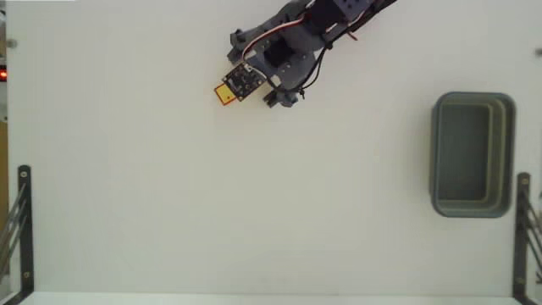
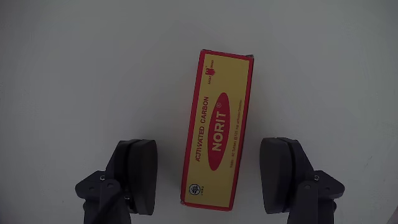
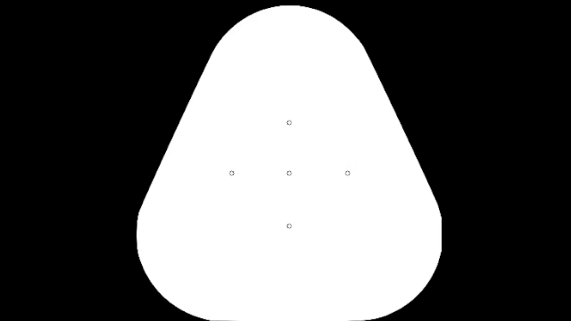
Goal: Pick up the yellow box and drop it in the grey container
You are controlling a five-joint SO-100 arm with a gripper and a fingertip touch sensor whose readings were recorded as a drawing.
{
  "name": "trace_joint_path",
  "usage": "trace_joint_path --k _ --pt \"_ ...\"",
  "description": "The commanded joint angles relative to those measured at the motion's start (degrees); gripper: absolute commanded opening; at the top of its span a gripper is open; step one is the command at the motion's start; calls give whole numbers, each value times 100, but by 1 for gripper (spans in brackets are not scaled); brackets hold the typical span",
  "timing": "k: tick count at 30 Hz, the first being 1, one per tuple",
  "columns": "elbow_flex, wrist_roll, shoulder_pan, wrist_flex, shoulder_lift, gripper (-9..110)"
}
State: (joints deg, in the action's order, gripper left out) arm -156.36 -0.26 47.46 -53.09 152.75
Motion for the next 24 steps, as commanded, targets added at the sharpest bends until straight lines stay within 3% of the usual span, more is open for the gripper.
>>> trace_joint_path --k 1,24 --pt "-10 26 113 103 137 110" --pt "-10 26 113 103 137 104"
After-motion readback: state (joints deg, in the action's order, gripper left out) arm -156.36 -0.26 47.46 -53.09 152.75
